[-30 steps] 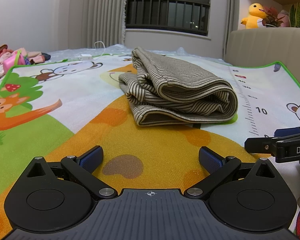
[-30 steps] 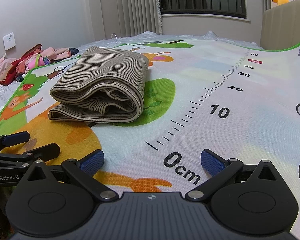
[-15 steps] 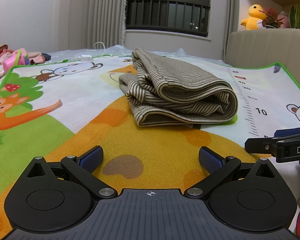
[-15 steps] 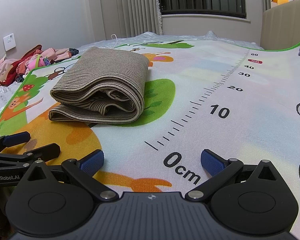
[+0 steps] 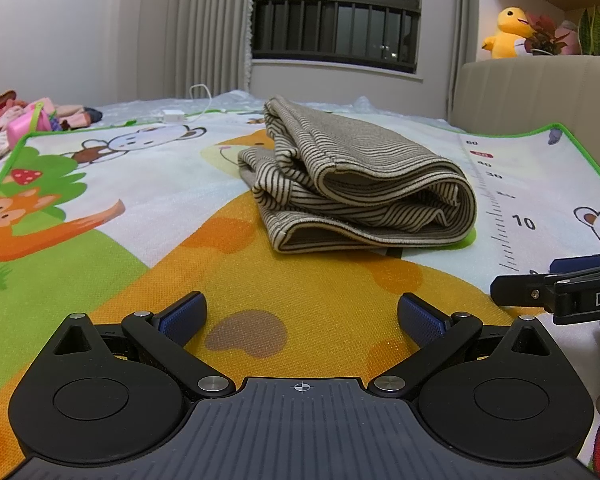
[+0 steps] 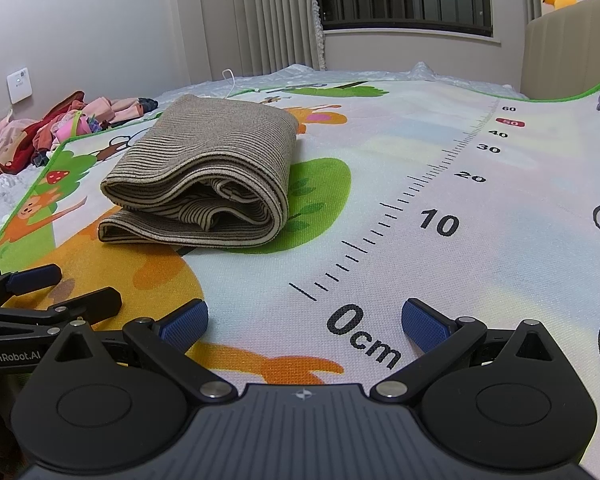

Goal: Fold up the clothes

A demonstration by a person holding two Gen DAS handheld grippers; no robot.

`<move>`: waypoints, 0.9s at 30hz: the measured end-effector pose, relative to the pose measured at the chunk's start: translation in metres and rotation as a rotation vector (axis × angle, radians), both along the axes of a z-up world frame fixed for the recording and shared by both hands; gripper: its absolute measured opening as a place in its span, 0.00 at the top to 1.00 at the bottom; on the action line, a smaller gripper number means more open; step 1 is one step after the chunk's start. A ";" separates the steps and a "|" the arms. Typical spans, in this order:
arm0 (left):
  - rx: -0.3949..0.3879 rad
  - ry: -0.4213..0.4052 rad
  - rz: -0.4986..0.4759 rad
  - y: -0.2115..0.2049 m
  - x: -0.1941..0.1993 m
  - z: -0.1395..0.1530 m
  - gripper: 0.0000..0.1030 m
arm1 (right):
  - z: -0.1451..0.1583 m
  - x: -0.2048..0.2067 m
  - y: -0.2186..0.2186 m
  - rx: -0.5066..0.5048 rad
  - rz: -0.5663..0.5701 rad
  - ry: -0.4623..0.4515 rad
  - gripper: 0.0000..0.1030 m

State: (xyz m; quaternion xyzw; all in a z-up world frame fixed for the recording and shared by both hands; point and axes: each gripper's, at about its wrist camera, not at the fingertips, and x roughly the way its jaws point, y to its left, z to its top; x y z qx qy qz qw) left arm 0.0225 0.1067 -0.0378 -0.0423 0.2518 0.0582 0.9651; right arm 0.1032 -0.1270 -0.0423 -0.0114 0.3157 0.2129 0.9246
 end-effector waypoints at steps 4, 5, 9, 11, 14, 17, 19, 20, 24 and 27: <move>0.000 -0.001 0.001 0.000 0.000 0.000 0.00 | 0.000 0.000 0.000 0.004 0.000 0.000 0.00; 0.001 -0.001 0.001 0.000 0.000 0.000 0.00 | 0.000 0.000 0.000 0.006 0.000 0.000 0.00; 0.002 -0.001 0.003 -0.001 0.000 0.000 0.00 | 0.000 0.000 -0.001 0.016 0.000 0.001 0.00; 0.002 -0.001 0.003 -0.001 0.000 0.000 0.00 | 0.000 0.000 -0.001 0.016 0.000 0.001 0.00; 0.003 -0.001 0.004 -0.001 0.000 0.000 0.00 | 0.000 0.000 -0.001 0.017 0.000 0.001 0.00; 0.003 -0.001 0.004 -0.001 0.000 0.000 0.00 | 0.000 0.000 -0.001 0.015 0.000 0.001 0.00; 0.003 -0.001 0.004 -0.001 0.000 0.000 0.00 | 0.000 0.000 -0.001 0.014 0.000 0.001 0.00; 0.002 -0.001 0.004 -0.001 0.000 0.000 0.00 | 0.000 0.000 -0.001 0.012 0.000 0.001 0.00; 0.002 0.000 0.005 -0.001 0.000 0.000 0.00 | 0.000 0.000 0.002 -0.004 -0.002 -0.001 0.00; 0.003 0.000 0.006 -0.001 0.000 0.000 0.00 | -0.001 0.000 0.004 -0.022 -0.003 -0.002 0.00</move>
